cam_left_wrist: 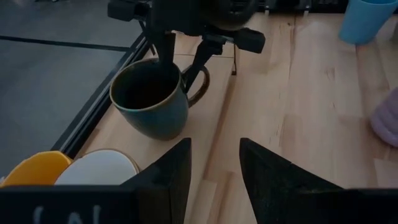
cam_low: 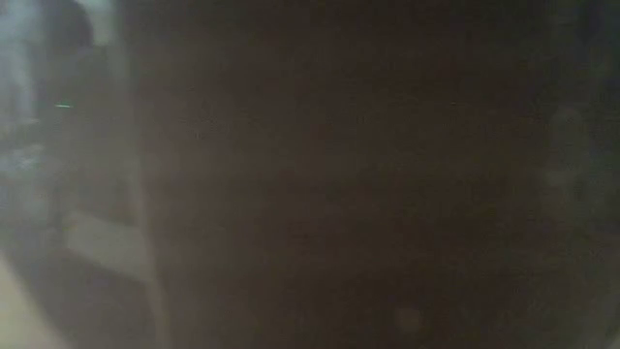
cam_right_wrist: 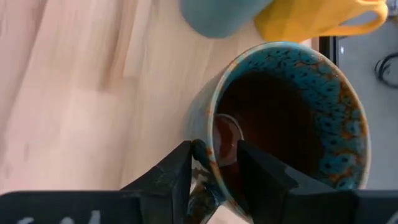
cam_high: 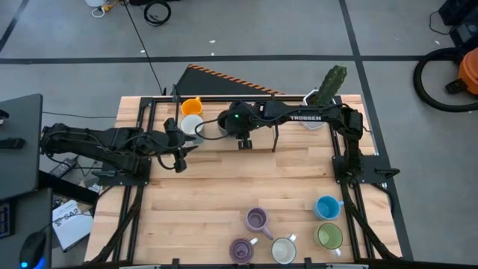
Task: Place coffee mugs
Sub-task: Put the light blue patterned mug on the shelf
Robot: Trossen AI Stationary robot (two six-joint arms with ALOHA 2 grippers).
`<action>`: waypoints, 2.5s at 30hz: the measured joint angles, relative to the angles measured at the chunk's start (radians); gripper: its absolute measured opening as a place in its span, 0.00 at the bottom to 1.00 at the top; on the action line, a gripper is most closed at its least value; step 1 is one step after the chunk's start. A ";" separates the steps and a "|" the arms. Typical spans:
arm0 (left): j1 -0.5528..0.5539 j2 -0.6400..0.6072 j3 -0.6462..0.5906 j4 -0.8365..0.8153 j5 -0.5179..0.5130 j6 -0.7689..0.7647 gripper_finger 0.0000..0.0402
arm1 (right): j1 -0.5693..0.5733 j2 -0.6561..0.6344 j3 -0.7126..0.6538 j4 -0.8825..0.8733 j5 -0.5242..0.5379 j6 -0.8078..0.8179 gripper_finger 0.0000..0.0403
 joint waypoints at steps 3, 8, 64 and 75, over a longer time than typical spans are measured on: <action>0.000 0.000 0.000 0.000 0.000 0.000 0.35 | -0.002 -0.008 -0.001 -0.012 0.018 -0.093 0.33; 0.000 0.000 0.000 0.002 0.000 0.000 0.35 | -0.008 -0.027 -0.001 -0.010 -0.011 -0.210 0.33; 0.000 0.000 0.000 0.005 0.222 0.027 0.35 | -0.143 -0.109 -0.114 0.104 0.162 -0.077 0.33; -0.120 0.002 -0.249 0.261 0.300 -0.028 0.35 | -0.073 -0.111 0.095 -0.172 0.130 0.101 0.33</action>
